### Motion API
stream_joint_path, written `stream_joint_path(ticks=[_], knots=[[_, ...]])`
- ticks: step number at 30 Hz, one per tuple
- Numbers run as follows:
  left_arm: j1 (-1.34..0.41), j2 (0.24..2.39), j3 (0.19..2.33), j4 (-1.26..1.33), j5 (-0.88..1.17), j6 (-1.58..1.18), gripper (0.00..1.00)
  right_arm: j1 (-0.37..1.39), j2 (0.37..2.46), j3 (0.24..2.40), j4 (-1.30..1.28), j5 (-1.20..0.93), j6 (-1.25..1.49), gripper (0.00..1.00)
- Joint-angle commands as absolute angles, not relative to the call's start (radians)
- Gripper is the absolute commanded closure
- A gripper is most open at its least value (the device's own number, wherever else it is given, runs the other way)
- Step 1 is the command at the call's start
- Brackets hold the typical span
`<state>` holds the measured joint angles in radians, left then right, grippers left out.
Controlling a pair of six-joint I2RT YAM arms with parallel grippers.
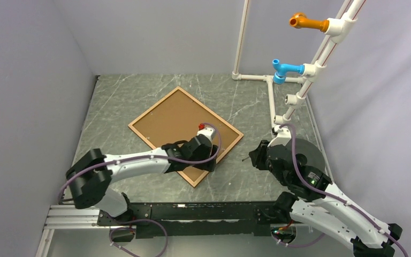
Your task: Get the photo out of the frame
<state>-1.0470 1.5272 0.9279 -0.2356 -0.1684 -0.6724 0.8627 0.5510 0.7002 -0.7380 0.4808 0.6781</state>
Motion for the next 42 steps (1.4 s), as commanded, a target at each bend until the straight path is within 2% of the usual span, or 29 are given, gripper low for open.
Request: stream_joint_path(ticks=[1,7,13,18,21,23,27,29,34,38,42], knots=[[-1.102,1.462,0.9,-0.27,-0.179,-0.514,0.32,0.863,0.553,0.704,-0.656,0.463,0.659,1.0],[-1.231,1.618,1.009,-0.373,-0.369,-0.526,0.29,0.864,0.547,0.699,-0.652,0.444,0.667,1.0],[-1.265,1.719,1.058,-0.455,-0.52,-0.573,0.25,0.866,0.57,0.724,-0.656,0.441,0.658,1.0],[-1.271,1.716,1.008,-0.404,-0.51,-0.595,0.28,0.864,0.54,0.695,-0.643,0.406,0.67,1.0],[-1.271,1.728,0.989,-0.39,-0.472,-0.631,0.33,0.864,0.546,0.701,-0.661,0.419,0.672,1.0],[-1.272,1.739,0.976,-0.371,-0.458,-0.64,0.42,0.864,0.552,0.705,-0.652,0.423,0.665,1.0],[-1.272,1.772,0.99,-0.405,-0.45,-0.691,0.76,0.864,0.575,0.708,-0.637,0.428,0.66,1.0],[-1.272,1.77,0.957,-0.401,-0.457,-0.749,0.99,0.864,0.582,0.694,-0.626,0.431,0.664,1.0],[-1.272,1.775,0.881,-0.284,-0.369,-0.918,1.0,0.864,0.58,0.66,-0.638,0.475,0.717,1.0],[-1.268,1.792,0.902,-0.249,-0.326,-1.039,1.0,0.858,0.648,0.676,-0.681,0.549,0.761,1.0],[-1.266,1.816,0.984,-0.299,-0.32,-1.108,1.0,0.829,0.713,0.685,-0.652,0.529,0.747,1.0]])
